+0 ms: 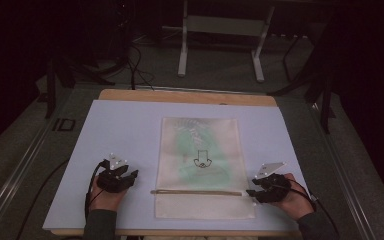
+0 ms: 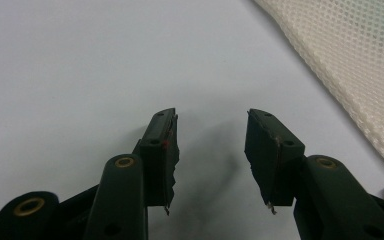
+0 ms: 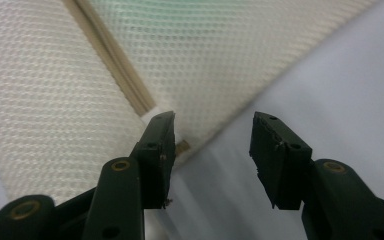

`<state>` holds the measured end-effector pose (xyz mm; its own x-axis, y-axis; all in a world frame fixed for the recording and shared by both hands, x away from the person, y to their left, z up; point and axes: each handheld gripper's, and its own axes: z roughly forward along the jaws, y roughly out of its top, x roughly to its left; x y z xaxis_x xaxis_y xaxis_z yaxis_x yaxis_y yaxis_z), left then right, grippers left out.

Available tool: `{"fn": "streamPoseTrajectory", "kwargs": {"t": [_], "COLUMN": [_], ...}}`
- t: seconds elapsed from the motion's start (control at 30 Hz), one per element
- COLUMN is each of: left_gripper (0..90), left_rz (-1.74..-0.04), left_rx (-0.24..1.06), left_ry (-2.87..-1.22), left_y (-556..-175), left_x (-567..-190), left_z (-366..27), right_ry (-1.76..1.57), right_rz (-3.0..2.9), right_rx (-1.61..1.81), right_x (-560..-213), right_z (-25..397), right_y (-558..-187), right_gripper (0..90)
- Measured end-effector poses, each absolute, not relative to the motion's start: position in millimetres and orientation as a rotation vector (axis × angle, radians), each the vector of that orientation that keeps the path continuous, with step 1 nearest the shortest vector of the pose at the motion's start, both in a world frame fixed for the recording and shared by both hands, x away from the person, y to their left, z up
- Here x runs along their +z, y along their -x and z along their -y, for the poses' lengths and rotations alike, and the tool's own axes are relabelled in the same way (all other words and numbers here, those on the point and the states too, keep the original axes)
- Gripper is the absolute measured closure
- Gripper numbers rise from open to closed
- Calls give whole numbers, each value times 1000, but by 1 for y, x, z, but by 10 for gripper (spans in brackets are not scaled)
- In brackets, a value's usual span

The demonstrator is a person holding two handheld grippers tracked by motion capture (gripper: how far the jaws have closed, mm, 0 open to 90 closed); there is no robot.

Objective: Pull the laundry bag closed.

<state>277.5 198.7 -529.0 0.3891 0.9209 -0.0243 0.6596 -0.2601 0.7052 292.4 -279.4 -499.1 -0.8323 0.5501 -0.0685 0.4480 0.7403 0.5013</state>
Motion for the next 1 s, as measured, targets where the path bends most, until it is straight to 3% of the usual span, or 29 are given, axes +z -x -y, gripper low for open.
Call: {"fn": "streamPoseTrajectory", "kwargs": {"t": [1.0], "left_gripper": [582], "left_rz": [-1321], "left_rx": [505], "left_ry": [-2025], "left_y": [-277], "left_x": [-529], "left_z": [-197], "right_ry": [-607], "right_rz": [-2801], "right_rx": [709], "right_x": [-487], "right_z": [232], "right_y": [-294], "right_gripper": [522]}}
